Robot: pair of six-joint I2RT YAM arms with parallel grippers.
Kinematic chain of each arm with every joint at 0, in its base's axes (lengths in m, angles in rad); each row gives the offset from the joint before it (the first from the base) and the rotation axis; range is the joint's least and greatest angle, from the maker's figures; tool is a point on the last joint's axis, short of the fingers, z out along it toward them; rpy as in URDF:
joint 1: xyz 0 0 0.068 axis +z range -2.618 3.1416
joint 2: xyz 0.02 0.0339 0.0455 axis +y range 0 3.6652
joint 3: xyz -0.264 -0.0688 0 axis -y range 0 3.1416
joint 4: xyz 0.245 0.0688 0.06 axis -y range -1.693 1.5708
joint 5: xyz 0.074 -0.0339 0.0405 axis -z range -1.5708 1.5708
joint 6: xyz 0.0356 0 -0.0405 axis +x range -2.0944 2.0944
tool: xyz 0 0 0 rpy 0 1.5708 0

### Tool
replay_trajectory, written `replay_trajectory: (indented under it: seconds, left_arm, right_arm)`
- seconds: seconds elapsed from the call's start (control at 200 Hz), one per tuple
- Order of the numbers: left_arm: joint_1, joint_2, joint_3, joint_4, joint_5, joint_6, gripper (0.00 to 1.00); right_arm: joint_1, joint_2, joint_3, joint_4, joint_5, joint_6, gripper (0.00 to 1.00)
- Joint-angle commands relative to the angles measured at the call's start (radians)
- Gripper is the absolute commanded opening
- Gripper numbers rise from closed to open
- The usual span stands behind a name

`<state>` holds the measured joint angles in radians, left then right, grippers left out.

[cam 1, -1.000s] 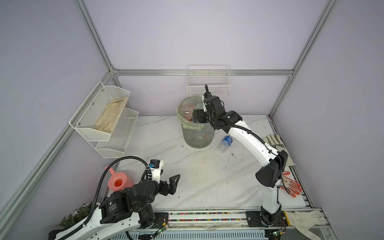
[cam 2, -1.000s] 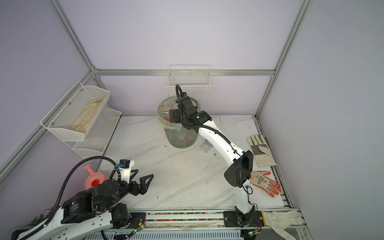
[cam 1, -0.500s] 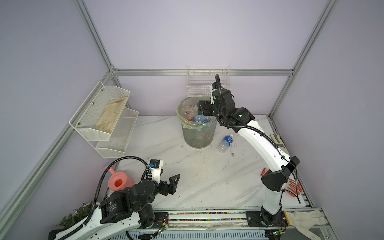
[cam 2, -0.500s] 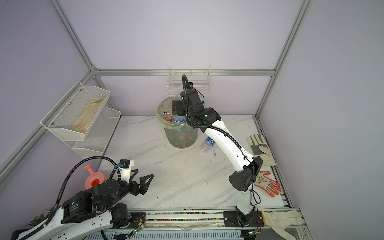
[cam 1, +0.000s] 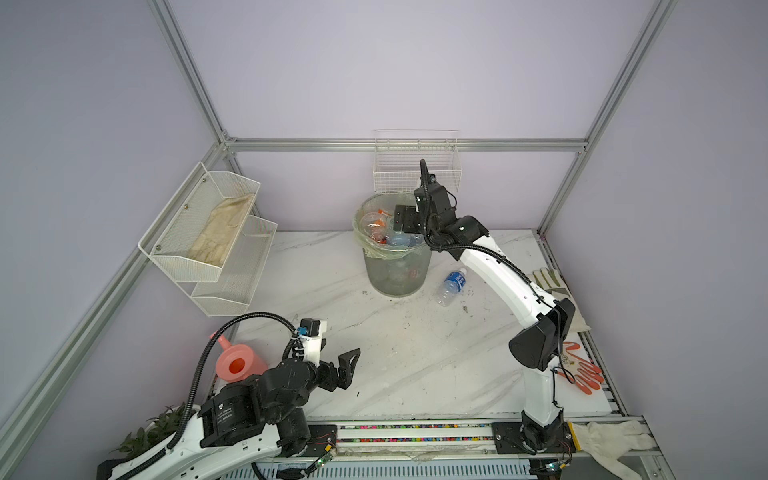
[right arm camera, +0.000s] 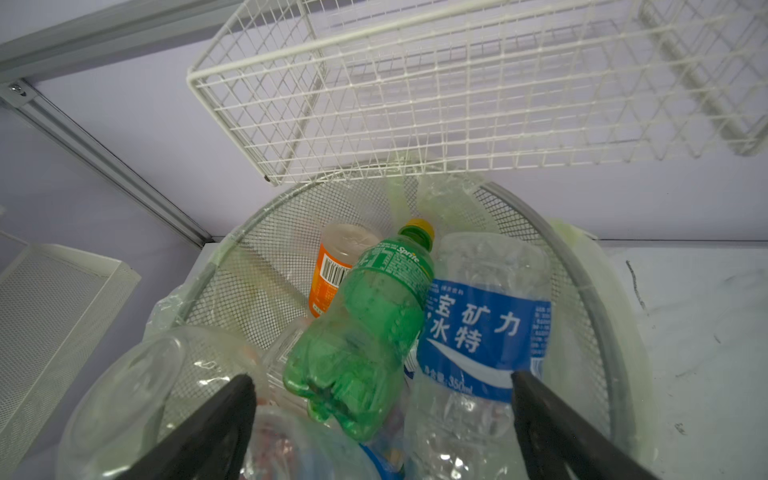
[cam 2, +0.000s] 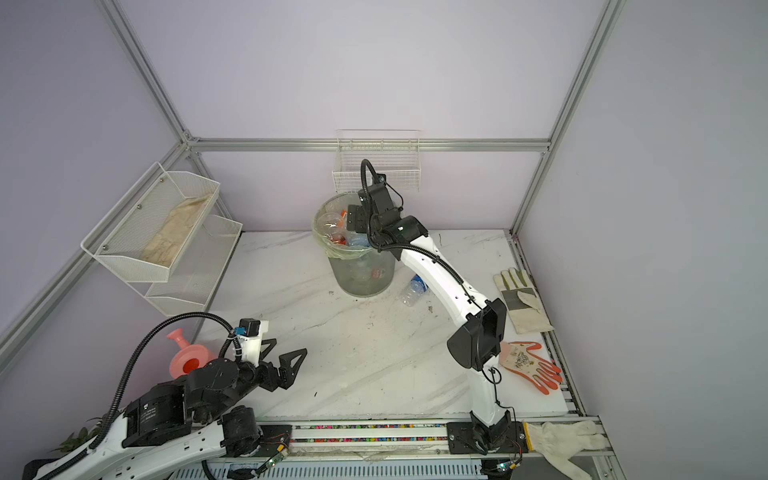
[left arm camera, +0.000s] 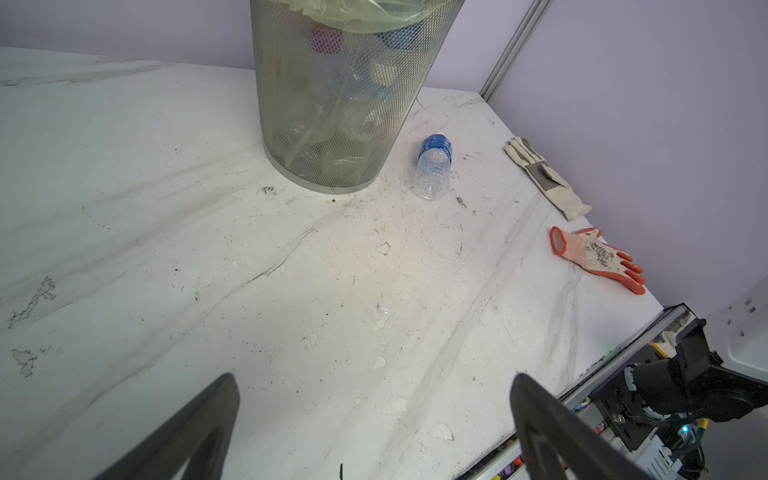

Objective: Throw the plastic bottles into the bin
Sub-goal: 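Lower the right gripper to the upright blue-label bottle beside the wastebasket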

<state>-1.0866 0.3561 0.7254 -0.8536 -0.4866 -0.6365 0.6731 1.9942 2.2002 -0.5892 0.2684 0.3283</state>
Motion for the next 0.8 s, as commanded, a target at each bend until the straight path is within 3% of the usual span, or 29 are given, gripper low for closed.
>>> replay_trajectory:
  seconds: [0.0, 0.115, 0.215, 0.36, 0.49, 0.62, 0.795]
  left_arm:
    - [-0.006, -0.035, 0.033, 0.023, -0.007, -0.009, 1.00]
    - [-0.005, -0.024, 0.043, 0.027, -0.012, -0.004, 1.00]
    - [-0.005, -0.015, 0.040, 0.036, -0.015, -0.004, 1.00]
    - [-0.006, -0.009, 0.030, 0.052, -0.008, -0.002, 1.00]
    - [-0.005, -0.005, 0.036, 0.050, -0.003, 0.007, 1.00]
    - [-0.006, -0.018, 0.033, 0.051, -0.008, 0.005, 1.00]
    - [-0.006, -0.024, 0.028, 0.050, -0.003, -0.002, 1.00]
  right_arm:
    - [0.003, -0.059, 0.057, -0.103, 0.029, -0.033, 0.97]
    - [0.004, -0.079, 0.229, -0.154, 0.026, -0.053, 0.97]
    - [0.001, -0.141, 0.204, -0.159, 0.052, -0.043, 0.97]
    - [-0.034, -0.269, -0.053, -0.136, 0.095, 0.005, 0.97]
    - [-0.145, -0.397, -0.379, -0.092, 0.085, 0.102, 0.97]
    - [-0.289, -0.518, -0.721, 0.040, -0.032, 0.163, 0.97]
    - [-0.344, -0.459, -0.897, 0.115, -0.127, 0.168, 0.97]
